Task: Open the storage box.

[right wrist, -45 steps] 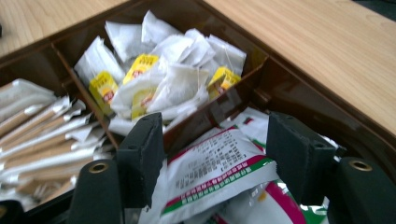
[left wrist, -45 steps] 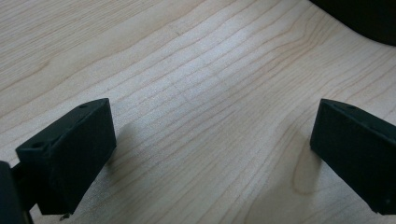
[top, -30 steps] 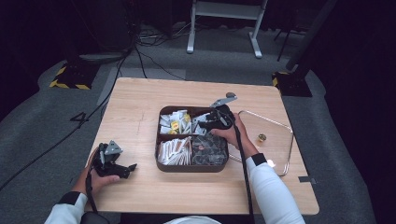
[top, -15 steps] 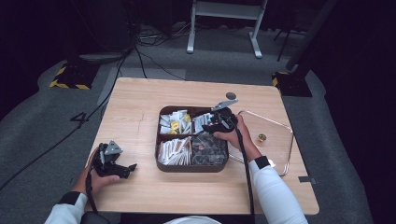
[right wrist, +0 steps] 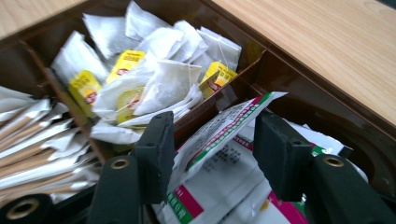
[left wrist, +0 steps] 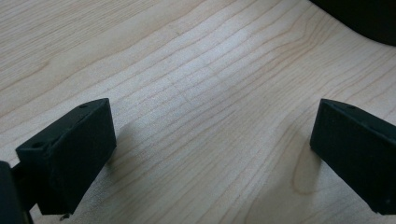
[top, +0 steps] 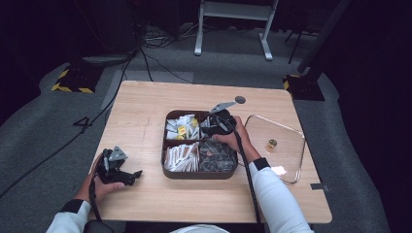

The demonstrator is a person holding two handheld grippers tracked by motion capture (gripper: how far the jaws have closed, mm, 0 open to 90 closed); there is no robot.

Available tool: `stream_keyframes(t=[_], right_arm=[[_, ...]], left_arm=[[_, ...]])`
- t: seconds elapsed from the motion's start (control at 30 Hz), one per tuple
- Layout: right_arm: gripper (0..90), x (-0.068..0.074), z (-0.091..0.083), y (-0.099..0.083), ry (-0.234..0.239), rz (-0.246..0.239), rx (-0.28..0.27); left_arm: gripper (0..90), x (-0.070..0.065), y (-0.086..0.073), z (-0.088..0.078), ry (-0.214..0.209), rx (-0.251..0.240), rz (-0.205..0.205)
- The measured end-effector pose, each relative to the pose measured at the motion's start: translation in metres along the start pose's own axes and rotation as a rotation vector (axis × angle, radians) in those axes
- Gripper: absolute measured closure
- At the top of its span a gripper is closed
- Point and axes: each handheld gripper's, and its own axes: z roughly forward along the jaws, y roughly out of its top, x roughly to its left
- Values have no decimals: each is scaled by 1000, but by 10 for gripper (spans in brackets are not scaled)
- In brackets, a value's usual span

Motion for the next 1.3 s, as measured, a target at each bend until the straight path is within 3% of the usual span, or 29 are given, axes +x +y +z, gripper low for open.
stream_keyframes(t=[0.2,0.37,0.57,0.87,1.03,1.2,1.3], right_arm=[[690,-2,9,4,-31,15,34],[870,0,4,4,-8,-10,16],[881,3,-5,0,2,-29,-9],[888,0,-35,-6,36,-21,-120],[889,0,-38,-11,38,-36,-115],[890,0,-47,-14,36,-38,-151],[890,-1,-59,-21,56,-35,-196]], left_arm=[[5,0,0,0,0,0,0],[5,0,0,0,0,0,0],[5,0,0,0,0,0,1],[5,0,0,0,-3,-1,-1],[5,0,0,0,1,0,0],[5,0,-1,0,0,-1,-5],[4,0,-1,0,0,-1,-4]])
